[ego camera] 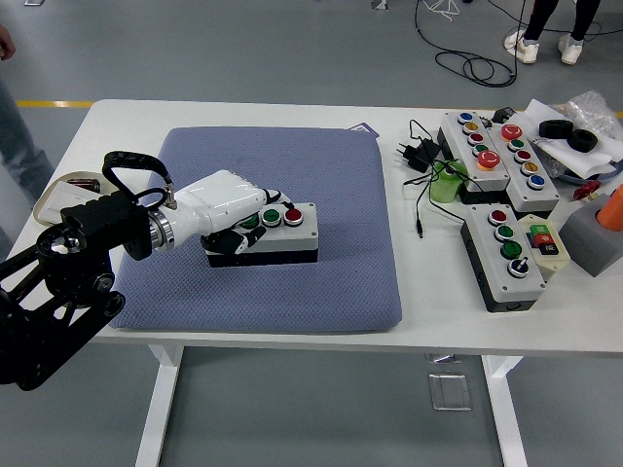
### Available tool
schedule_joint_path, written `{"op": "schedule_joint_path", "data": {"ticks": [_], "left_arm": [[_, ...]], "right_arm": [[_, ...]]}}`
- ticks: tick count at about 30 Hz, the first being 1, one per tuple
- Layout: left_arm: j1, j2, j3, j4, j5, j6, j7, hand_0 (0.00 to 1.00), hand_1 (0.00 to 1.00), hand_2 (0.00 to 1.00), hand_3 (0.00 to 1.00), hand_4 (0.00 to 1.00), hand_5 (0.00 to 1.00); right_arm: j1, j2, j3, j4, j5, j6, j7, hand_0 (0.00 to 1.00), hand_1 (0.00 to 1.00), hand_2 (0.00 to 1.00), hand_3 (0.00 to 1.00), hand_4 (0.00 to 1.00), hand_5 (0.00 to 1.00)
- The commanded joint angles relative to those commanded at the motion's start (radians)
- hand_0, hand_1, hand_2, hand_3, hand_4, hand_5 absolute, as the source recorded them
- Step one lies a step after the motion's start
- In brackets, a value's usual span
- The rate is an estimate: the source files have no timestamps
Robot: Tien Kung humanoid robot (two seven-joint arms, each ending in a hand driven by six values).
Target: Pick up the button,place it on the desk,press the button,press the button
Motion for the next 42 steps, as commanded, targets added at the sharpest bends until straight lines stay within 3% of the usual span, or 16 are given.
{"op": "schedule_joint_path", "data": {"ticks": [11, 19, 23, 27, 30, 37, 42], "left_arm": [[-0.020, -0.014, 0.015, 0.053, 0.027, -0.040, 0.028, 0.055, 0.002, 0.002, 0.821, 0.382, 0.002], [-0.027, -0.011, 0.032, 0.059, 0.027, -0.066, 0.030, 0.055, 0.002, 0.002, 0.817, 0.380, 0.002], [-0.045, -0.008, 0.051, 0.057, 0.027, -0.116, 0.028, 0.056, 0.002, 0.002, 0.814, 0.380, 0.002], [-0.047, -0.008, 0.055, 0.057, 0.027, -0.128, 0.027, 0.056, 0.002, 0.002, 0.811, 0.377, 0.002], [-0.045, -0.009, 0.051, 0.055, 0.027, -0.117, 0.030, 0.056, 0.002, 0.002, 0.811, 0.377, 0.002], [-0.045, -0.018, 0.017, 0.029, 0.027, -0.002, 0.037, 0.056, 0.002, 0.002, 0.809, 0.380, 0.002], [-0.052, -0.028, 0.020, 0.025, 0.027, 0.018, 0.034, 0.054, 0.002, 0.002, 0.807, 0.375, 0.002]], "right_arm": [[0.001, 0.000, -0.002, 0.000, 0.001, 0.000, 0.000, 0.651, 0.636, 0.663, 0.580, 0.373, 0.232], [0.001, 0.000, -0.004, 0.000, 0.005, 0.000, 0.000, 0.651, 0.636, 0.663, 0.580, 0.373, 0.233], [0.001, -0.001, -0.004, 0.000, 0.003, 0.000, 0.000, 0.651, 0.636, 0.663, 0.580, 0.373, 0.233], [0.001, -0.001, -0.006, 0.000, 0.006, 0.000, 0.000, 0.650, 0.636, 0.663, 0.580, 0.373, 0.233], [0.001, -0.001, -0.006, 0.000, 0.005, 0.000, 0.000, 0.650, 0.636, 0.663, 0.580, 0.373, 0.233], [0.000, -0.001, -0.006, 0.000, 0.004, 0.000, 0.000, 0.651, 0.636, 0.663, 0.580, 0.374, 0.232], [0.001, 0.000, -0.007, 0.000, 0.004, 0.001, 0.000, 0.650, 0.636, 0.663, 0.580, 0.374, 0.231]]}}
